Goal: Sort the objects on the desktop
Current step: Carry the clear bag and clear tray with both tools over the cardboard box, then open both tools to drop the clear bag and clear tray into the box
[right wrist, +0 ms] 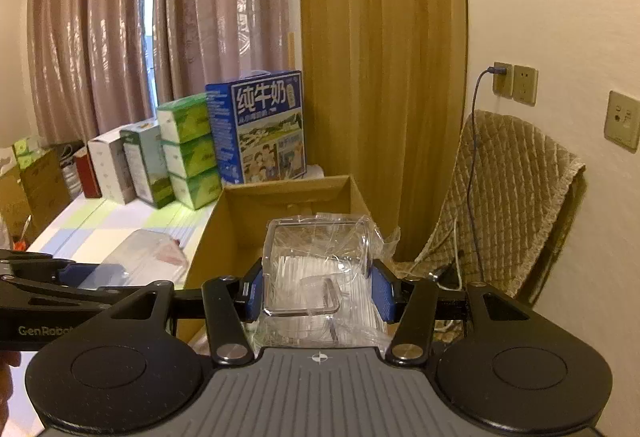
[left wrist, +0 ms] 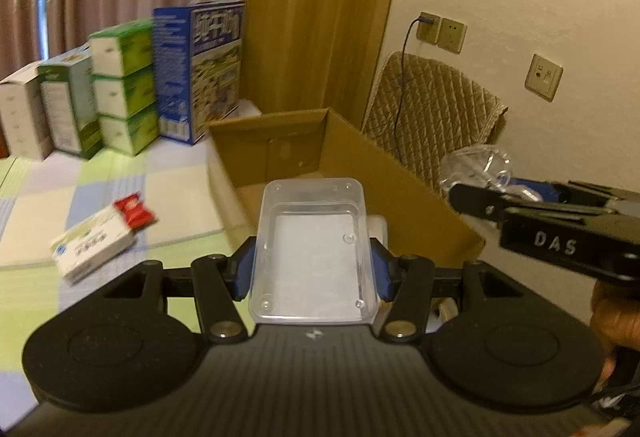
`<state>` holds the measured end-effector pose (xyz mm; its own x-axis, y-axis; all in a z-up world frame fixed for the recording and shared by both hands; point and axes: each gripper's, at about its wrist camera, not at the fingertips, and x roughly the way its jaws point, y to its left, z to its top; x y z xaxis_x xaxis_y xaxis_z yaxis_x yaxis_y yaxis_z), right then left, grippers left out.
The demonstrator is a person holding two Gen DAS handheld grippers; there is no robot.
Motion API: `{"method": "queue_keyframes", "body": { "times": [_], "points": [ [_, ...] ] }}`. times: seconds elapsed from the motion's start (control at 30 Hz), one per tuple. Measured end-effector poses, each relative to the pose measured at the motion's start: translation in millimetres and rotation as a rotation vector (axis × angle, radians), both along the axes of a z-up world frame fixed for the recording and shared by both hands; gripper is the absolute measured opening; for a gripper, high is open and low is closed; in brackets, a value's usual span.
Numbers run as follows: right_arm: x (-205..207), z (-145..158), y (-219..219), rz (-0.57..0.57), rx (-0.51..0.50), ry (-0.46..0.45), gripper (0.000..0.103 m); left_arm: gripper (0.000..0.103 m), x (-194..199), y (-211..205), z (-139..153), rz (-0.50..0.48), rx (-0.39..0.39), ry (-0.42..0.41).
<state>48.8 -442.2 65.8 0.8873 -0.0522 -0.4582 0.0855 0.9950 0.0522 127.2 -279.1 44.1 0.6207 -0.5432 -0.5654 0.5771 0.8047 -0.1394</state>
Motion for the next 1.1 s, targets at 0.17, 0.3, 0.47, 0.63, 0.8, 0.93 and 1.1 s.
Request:
{"method": "queue_keyframes", "body": {
  "times": [0.17, 0.3, 0.47, 0.63, 0.8, 0.93, 1.1],
  "points": [
    [28.2, -4.3, -23.0, -0.01, 0.047, 0.001, 0.05, 0.052, 31.7, -27.9, -0.9, -0.037, -0.013, 0.009],
    [43.2, -12.6, -37.0, -0.032, 0.067, 0.016, 0.05, 0.052, 52.6, -43.3, -12.0, -0.045, -0.011, 0.02],
    [56.1, -24.6, -45.4, -0.039, 0.073, 0.043, 0.05, 0.072, 71.6, -55.3, -34.3, -0.044, 0.012, 0.045],
    [62.5, -31.8, -46.0, -0.028, 0.081, 0.057, 0.05, 0.072, 73.8, -44.0, -41.2, -0.03, -0.006, 0.049],
    [74.0, -37.6, -40.0, -0.006, 0.1, 0.078, 0.05, 0.073, 71.7, -20.8, -41.9, 0.015, -0.023, 0.047],
    [82.8, -39.8, -37.8, 0.003, 0.141, 0.08, 0.078, 0.073, 70.2, -2.0, -40.3, 0.044, -0.031, 0.045],
    [72.1, -32.1, -32.1, -0.011, 0.128, 0.042, 0.084, 0.074, 62.5, 19.1, -33.9, 0.074, -0.025, 0.021]
  ]
}}
